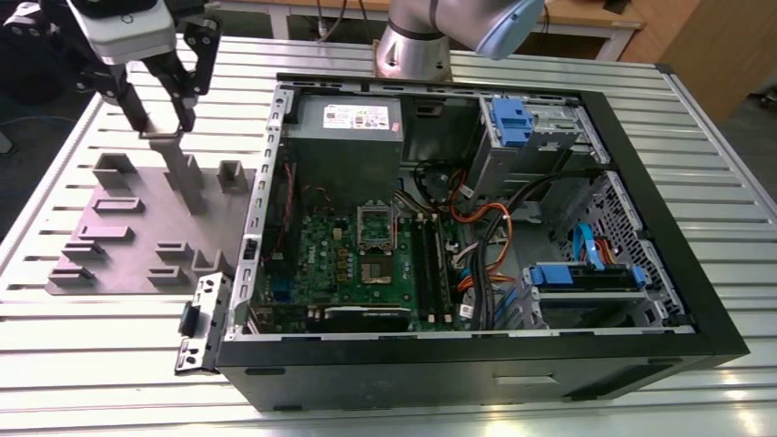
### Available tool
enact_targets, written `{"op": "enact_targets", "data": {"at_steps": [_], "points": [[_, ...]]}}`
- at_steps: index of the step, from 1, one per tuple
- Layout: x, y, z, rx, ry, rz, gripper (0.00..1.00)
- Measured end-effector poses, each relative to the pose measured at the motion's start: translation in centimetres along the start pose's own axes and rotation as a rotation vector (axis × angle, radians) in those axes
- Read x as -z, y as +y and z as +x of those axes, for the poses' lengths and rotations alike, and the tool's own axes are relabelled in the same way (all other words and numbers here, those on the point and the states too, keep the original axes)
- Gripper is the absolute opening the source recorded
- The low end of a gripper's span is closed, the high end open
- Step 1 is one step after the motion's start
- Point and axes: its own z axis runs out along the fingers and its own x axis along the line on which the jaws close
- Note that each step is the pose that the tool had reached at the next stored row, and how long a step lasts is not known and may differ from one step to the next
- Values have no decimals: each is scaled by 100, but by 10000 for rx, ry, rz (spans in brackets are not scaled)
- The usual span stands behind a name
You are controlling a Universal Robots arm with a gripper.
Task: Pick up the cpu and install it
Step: 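Pick up the cpu and move it towards the insertion slot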
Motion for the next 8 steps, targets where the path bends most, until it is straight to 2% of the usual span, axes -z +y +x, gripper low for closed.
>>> {"op": "enact_targets", "data": {"at_steps": [8], "points": [[2, -28, -128, 0, 2, 0, 45]]}}
